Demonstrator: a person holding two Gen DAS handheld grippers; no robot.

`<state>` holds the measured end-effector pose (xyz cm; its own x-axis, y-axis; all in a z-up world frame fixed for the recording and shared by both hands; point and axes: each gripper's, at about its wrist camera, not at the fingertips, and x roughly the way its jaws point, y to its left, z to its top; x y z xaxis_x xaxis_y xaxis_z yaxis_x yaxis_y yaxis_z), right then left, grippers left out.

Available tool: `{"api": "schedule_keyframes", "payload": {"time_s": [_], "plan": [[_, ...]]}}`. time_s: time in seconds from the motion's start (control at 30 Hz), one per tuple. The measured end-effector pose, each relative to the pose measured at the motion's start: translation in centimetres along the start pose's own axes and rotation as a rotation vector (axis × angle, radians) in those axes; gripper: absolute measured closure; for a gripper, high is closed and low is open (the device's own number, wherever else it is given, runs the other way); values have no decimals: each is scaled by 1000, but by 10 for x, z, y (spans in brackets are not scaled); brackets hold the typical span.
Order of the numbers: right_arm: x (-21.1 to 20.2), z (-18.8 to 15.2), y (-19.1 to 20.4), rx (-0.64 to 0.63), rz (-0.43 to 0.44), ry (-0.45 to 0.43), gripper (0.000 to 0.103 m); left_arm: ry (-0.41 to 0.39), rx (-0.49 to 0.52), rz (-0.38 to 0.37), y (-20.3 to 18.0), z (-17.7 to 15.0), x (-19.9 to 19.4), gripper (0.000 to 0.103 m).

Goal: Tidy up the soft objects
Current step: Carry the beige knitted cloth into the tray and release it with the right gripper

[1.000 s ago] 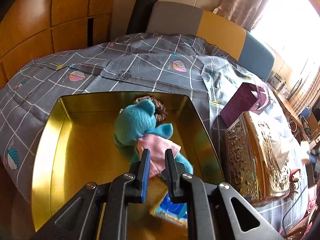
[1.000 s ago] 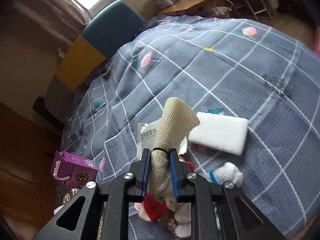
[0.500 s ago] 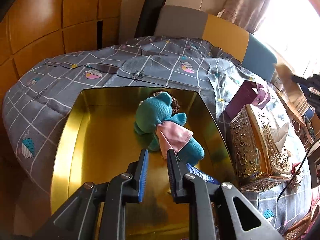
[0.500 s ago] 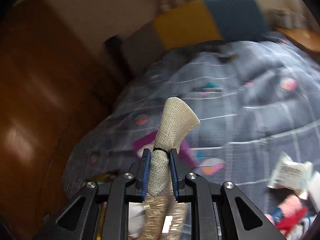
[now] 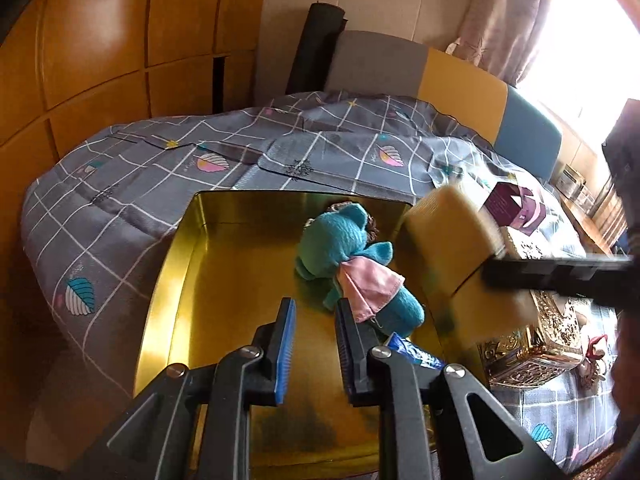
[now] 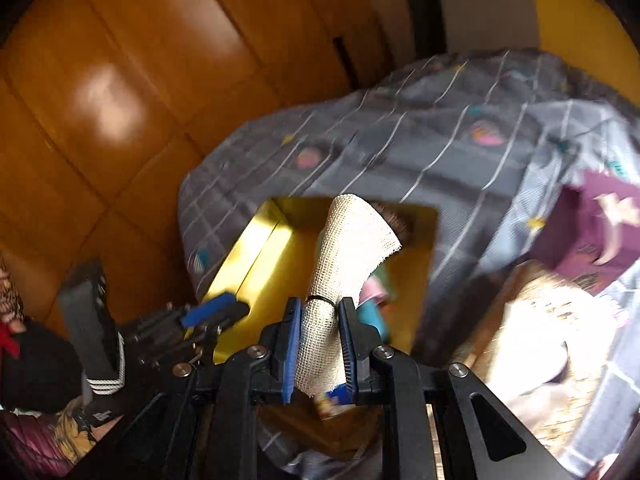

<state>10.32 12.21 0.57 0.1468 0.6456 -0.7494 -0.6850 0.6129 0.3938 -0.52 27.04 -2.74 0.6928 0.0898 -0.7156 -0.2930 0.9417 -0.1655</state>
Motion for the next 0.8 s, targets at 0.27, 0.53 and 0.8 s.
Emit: {"api": "schedule_keyframes", "payload": {"time_s": [0.27, 0.53, 0.8], "plan": [[58, -17, 6, 109, 17, 80, 83, -4, -59, 21, 21, -4, -4, 81], [83, -23, 4, 146, 35, 121, 70, -11, -82, 41, 33, -3, -5, 81], [57, -31, 10, 106, -41, 32, 49, -39, -38, 14, 16, -3, -16, 81]]}}
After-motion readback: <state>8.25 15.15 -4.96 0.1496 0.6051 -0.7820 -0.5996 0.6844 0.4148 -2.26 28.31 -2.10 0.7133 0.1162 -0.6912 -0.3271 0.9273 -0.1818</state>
